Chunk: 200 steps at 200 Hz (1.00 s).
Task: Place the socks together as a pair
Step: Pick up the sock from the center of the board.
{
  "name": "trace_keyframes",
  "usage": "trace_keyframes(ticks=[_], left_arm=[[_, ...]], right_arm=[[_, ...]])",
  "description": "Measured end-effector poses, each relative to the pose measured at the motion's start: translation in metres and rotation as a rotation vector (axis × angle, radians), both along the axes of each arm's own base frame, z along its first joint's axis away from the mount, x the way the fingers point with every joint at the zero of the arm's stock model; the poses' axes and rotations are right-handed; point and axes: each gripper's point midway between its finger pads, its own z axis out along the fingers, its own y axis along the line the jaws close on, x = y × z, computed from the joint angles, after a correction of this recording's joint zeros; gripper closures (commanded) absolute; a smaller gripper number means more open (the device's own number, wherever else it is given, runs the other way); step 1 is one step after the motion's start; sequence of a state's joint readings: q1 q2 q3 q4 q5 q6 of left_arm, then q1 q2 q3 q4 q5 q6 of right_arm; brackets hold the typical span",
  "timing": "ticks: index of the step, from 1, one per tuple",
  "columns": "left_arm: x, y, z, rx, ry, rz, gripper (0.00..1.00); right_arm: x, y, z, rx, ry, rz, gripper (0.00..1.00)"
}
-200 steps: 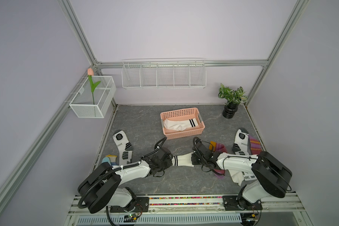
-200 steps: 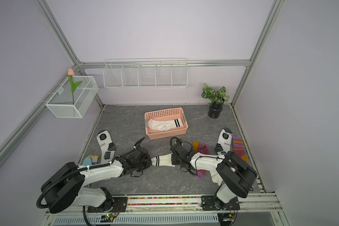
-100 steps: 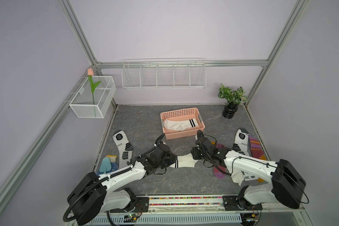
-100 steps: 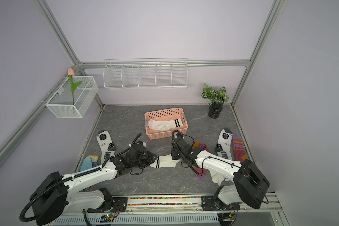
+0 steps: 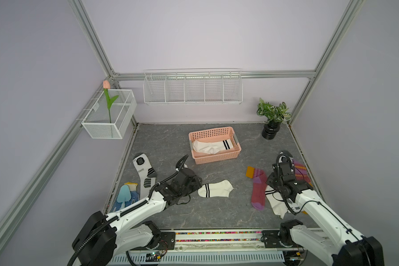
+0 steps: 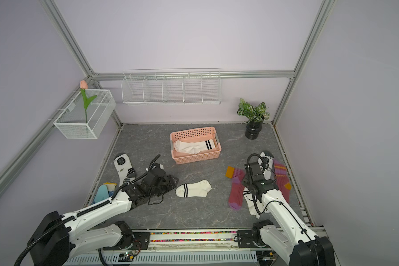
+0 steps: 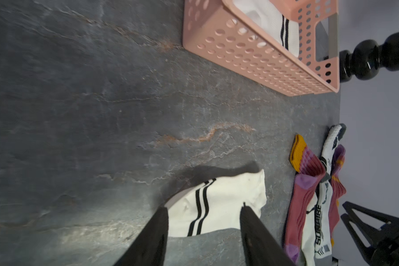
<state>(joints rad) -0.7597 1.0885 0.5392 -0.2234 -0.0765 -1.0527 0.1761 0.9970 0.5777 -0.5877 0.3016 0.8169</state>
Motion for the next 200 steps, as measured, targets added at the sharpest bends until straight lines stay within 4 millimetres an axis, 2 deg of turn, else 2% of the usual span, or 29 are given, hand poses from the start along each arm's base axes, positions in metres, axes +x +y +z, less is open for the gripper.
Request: trace_keyframes(ticks=[30, 52, 120, 166, 200], left_arm=[[-0.003, 0.007, 0.006, -0.010, -0.025, 0.007, 0.46], [-0.003, 0.011, 0.016, -0.024, -0.064, 0.016, 0.46], [-0.010, 0.026, 0.020, -0.026, -0.104, 0.044, 0.45], [-0.010, 0.027, 0.020, -0.020, -0.106, 0.042, 0.45], [-0.014, 0.030, 0.017, -0.016, -0.103, 0.042, 0.45]], right_arm=[[-0.006, -0.007, -0.019, 0.007, 0.074, -0.041, 0.60], [-0.004, -0.007, -0.028, 0.010, 0.099, -0.044, 0.60], [0.015, 0.000, -0.041, 0.054, 0.080, -0.047, 0.62], [0.017, 0.001, -0.046, 0.070, 0.069, -0.063, 0.62], [0.010, 0.000, -0.055, 0.070, 0.085, -0.077, 0.68]])
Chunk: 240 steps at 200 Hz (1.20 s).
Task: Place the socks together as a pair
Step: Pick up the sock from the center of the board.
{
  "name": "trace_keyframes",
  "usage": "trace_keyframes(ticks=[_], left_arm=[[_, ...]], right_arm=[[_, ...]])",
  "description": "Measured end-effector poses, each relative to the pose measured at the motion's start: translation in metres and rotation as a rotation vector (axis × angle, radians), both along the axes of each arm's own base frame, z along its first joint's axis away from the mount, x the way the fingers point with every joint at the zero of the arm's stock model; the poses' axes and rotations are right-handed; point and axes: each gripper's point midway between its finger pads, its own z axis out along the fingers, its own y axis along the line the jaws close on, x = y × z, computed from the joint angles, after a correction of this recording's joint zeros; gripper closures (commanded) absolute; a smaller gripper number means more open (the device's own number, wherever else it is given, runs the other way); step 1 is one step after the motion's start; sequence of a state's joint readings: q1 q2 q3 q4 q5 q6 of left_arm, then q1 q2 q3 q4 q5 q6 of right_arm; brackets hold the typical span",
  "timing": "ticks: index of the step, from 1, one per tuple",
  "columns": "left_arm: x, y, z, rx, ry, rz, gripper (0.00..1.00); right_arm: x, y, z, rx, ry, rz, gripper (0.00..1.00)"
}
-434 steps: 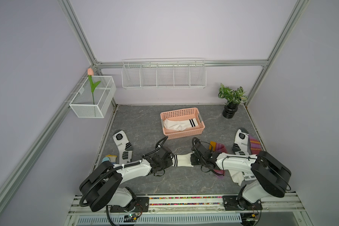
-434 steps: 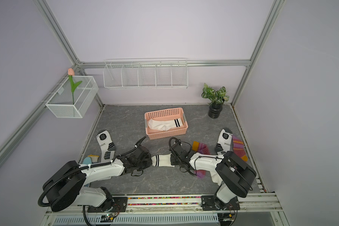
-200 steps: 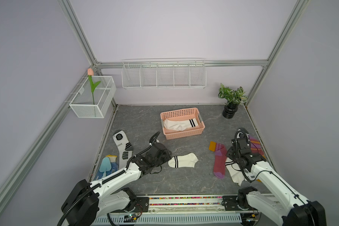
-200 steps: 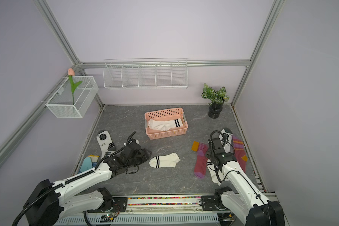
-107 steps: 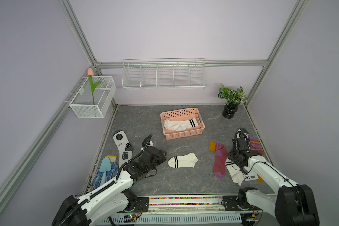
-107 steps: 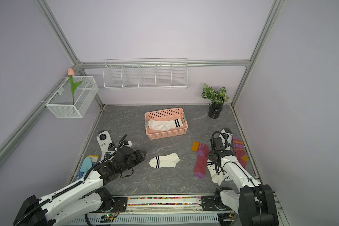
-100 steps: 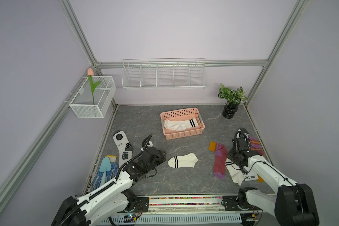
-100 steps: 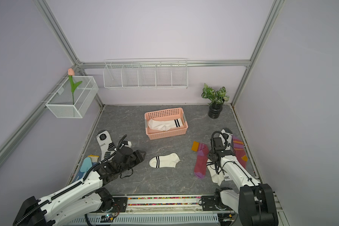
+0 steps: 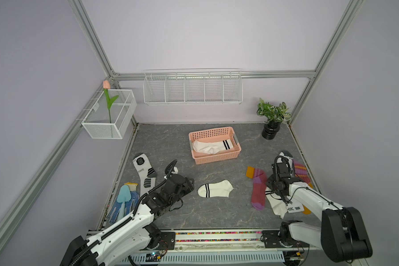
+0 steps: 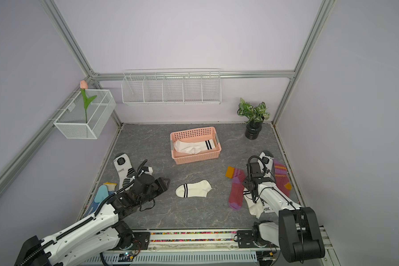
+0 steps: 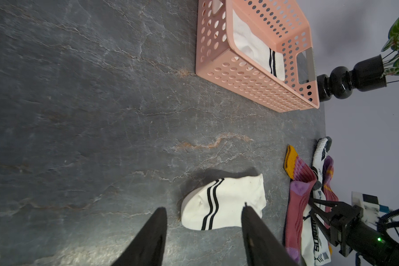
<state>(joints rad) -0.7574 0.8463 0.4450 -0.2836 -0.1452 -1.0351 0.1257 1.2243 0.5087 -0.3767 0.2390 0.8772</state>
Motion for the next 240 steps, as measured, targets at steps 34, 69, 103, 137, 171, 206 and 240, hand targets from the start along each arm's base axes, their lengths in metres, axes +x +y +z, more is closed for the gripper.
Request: trace_keyframes(ticks=[34, 69, 103, 137, 171, 206, 240], left_arm=[[-0.006, 0.006, -0.005, 0.004, 0.008, 0.003, 0.45], [-0.011, 0.010, -0.006, -0.002, 0.012, 0.006, 0.45], [-0.012, 0.008, -0.007, -0.012, 0.021, 0.000, 0.45], [-0.014, 0.003, -0.003, -0.015, 0.015, -0.037, 0.44], [-0.013, -0.010, 0.012, -0.040, -0.014, -0.105, 0.40], [-0.013, -0.033, 0.028, -0.087, -0.027, -0.208, 0.37], [-0.012, -0.055, 0.036, -0.156, -0.032, -0.282, 0.36]], right_arm=[[0.001, 0.000, -0.001, 0.003, -0.002, -0.009, 0.78], [-0.001, 0.001, 0.003, 0.018, -0.010, -0.019, 0.89], [-0.002, 0.005, 0.044, 0.042, -0.143, -0.011, 0.93], [-0.003, 0.013, 0.103, 0.068, -0.315, 0.034, 0.93], [-0.005, 0.032, 0.146, 0.110, -0.419, 0.124, 0.93], [-0.004, 0.063, 0.156, 0.159, -0.412, 0.265, 0.93], [-0.007, 0.103, 0.163, 0.206, -0.420, 0.439, 0.93]])
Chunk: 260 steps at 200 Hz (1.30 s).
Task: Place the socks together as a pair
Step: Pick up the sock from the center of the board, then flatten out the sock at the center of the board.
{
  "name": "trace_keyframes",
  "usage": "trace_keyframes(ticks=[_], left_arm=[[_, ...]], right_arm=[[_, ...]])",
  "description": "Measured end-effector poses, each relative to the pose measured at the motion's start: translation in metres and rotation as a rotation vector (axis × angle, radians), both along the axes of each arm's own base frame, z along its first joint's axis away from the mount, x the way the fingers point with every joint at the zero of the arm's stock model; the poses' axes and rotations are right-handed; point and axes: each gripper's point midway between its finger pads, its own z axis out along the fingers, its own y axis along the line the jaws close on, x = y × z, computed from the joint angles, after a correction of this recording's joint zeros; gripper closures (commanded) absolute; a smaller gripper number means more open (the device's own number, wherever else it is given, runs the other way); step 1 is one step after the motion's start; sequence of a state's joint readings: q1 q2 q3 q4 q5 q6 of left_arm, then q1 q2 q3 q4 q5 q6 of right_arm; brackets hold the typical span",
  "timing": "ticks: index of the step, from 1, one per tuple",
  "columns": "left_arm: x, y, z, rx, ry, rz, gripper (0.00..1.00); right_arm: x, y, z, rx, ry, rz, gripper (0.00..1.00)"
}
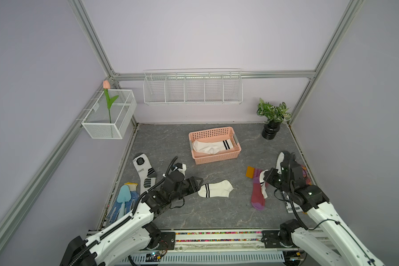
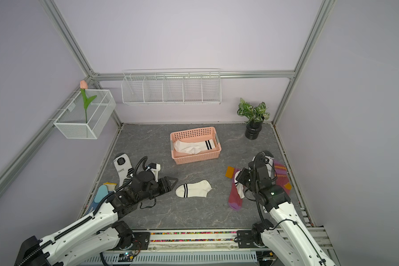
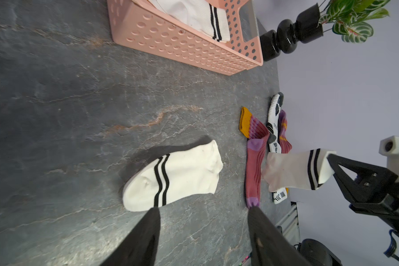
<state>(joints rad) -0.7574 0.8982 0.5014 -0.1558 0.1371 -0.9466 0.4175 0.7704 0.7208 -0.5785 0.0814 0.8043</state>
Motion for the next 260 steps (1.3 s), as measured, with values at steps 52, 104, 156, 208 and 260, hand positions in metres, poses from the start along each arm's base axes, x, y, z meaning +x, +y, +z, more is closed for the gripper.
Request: trace_keyframes(ticks=[52, 104, 156, 208, 260], left_arm=[[0.011, -0.024, 0.005, -0.083, -0.010, -0.037, 0.36], [0.017, -0.069, -0.004, -0.134, 0.014, -0.118, 0.49], [0.025, -0.138, 0.040, -0.276, -0.052, -0.255, 0.54], [0.019, -0.167, 0.049, -0.337, -0.053, -0.330, 0.61], [0.004, -0.179, 0.045, -0.338, -0.027, -0.382, 0.66]], right_arm=[[-0.004, 0.059, -0.005, 0.013, -0.010, 0.212, 0.92], [-0.002, 0.090, -0.003, 0.073, -0.046, 0.302, 0.92], [-0.001, 0.097, 0.011, 0.118, -0.100, 0.326, 0.92], [-0.006, 0.094, 0.010, 0.128, -0.115, 0.326, 0.92], [-0.008, 0.090, 0.016, 0.137, -0.139, 0.320, 0.92]])
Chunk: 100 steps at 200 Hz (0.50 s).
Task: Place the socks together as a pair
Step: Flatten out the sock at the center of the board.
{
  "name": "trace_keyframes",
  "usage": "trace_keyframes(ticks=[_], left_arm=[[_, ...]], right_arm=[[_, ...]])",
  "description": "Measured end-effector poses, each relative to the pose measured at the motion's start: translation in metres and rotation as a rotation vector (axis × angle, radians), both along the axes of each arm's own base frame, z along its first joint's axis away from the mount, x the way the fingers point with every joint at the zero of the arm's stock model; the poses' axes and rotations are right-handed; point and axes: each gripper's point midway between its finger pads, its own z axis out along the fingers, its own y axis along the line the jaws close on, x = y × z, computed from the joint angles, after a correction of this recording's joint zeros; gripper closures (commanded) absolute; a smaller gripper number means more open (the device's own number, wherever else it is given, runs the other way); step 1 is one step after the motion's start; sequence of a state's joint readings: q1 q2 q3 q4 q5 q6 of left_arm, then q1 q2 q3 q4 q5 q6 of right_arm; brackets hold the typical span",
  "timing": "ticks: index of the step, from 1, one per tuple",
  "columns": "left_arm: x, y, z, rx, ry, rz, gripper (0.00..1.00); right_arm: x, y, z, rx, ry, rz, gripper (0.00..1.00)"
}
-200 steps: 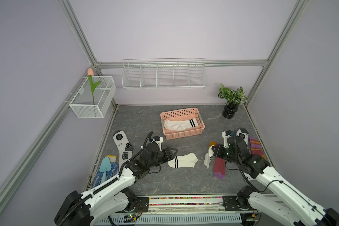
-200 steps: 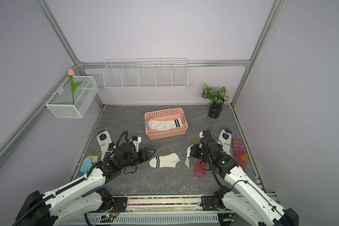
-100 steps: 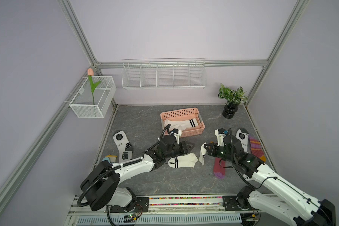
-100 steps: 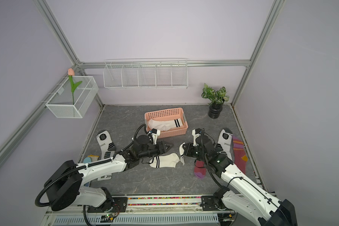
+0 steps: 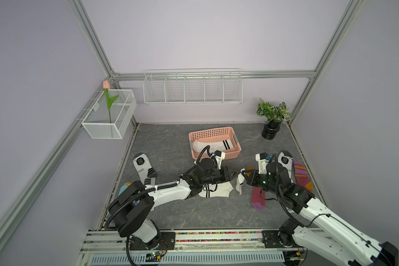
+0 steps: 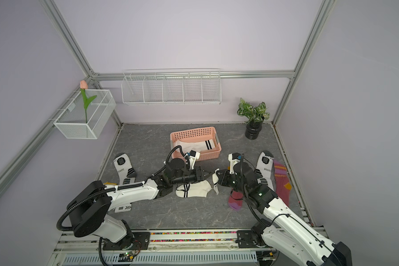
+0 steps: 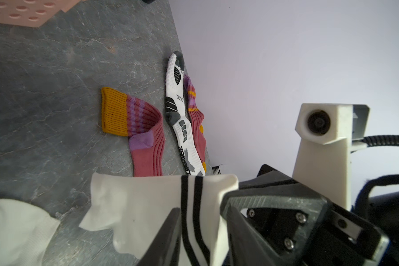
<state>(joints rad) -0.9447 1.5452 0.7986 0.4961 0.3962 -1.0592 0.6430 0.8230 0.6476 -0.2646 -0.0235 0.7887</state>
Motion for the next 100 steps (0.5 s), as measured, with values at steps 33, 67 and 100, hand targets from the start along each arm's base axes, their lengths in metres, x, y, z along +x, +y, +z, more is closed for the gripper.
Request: trace_keyframes(ticks=[33, 67, 100], left_arm=[[-0.003, -0.001, 0.001, -0.006, 0.001, -0.009, 0.71], [-0.013, -0.008, 0.005, -0.006, -0.003, -0.045, 0.78], [-0.019, -0.013, 0.008, -0.007, -0.009, -0.066, 0.98]], right_arm=[[0.000, 0.000, 0.000, 0.001, -0.001, 0.000, 0.92], [0.000, 0.000, -0.001, 0.000, 0.001, -0.002, 0.92], [0.000, -0.002, -0.002, -0.003, 0.002, -0.012, 0.91]])
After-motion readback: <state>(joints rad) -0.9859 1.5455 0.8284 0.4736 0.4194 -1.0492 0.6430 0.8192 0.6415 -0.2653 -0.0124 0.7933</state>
